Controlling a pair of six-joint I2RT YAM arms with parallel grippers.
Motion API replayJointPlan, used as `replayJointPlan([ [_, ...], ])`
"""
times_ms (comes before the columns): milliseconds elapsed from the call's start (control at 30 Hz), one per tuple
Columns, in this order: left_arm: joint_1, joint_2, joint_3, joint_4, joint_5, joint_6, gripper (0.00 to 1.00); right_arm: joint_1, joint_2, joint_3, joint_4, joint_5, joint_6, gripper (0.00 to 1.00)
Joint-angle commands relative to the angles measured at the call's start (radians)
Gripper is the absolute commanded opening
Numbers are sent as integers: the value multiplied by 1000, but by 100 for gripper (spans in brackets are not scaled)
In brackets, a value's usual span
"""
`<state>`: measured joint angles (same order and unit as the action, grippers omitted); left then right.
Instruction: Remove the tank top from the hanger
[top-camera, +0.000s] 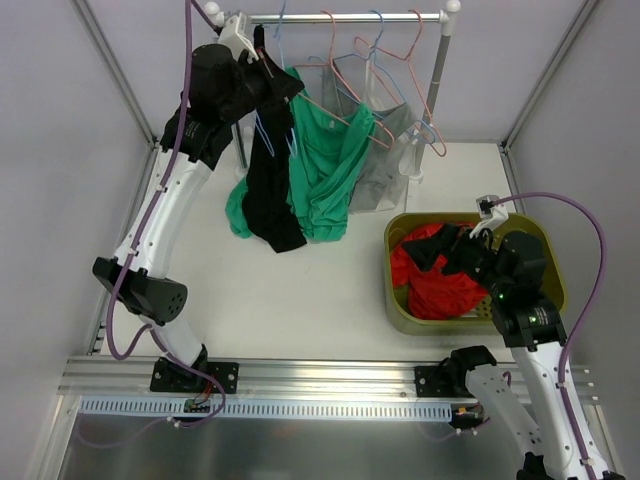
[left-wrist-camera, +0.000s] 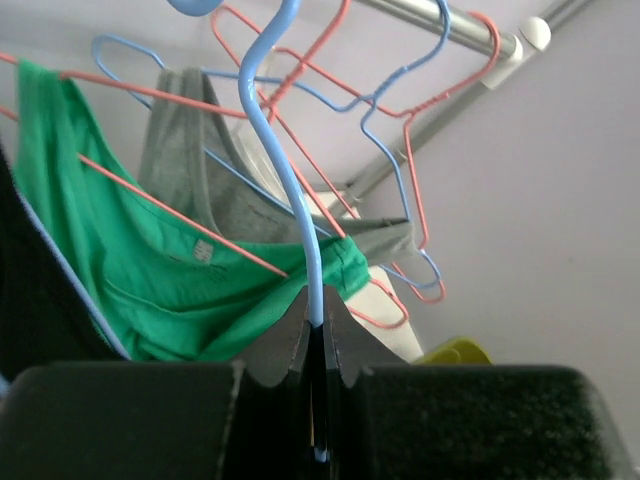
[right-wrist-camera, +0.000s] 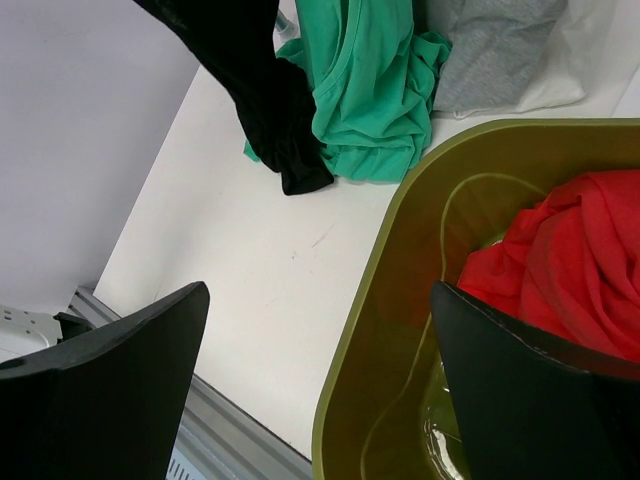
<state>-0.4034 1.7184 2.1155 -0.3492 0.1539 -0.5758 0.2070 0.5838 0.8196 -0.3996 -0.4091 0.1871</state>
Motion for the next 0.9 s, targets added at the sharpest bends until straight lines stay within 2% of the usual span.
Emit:
replayJointPlan([
  [0,2,-66,-35,44,241,-47,0,-1,-9,4,45,-22,-9,98],
  [100,-12,-147,-138,46,308,-62,0,0,-4,12,48,-31,-34,99],
  [400,-103,-498,-481,47,325,-9,0,-1,79,88,133,-207,-127,100],
  [500,-109,-646,-601,46,346,-12,0,0,140,113,224,-333,-94,99],
  [533,-107,-717,-630,46,352,-13,0,6,183,121,301,-421,-75,99],
  [600,-107,-785,-705,45,377,-22,0,67,232,183,337,-451,-60,99],
  [633,-109,-849,-729,46,390,-30,0,112,258,216,323,-417,-80,99],
  [733,-107,-943,-792,46,479,-65,0,346,384,375,259,-273,-179,98],
  [867,-109,-1043,-861,46,556,-113,0,495,588,522,289,-97,-273,94],
])
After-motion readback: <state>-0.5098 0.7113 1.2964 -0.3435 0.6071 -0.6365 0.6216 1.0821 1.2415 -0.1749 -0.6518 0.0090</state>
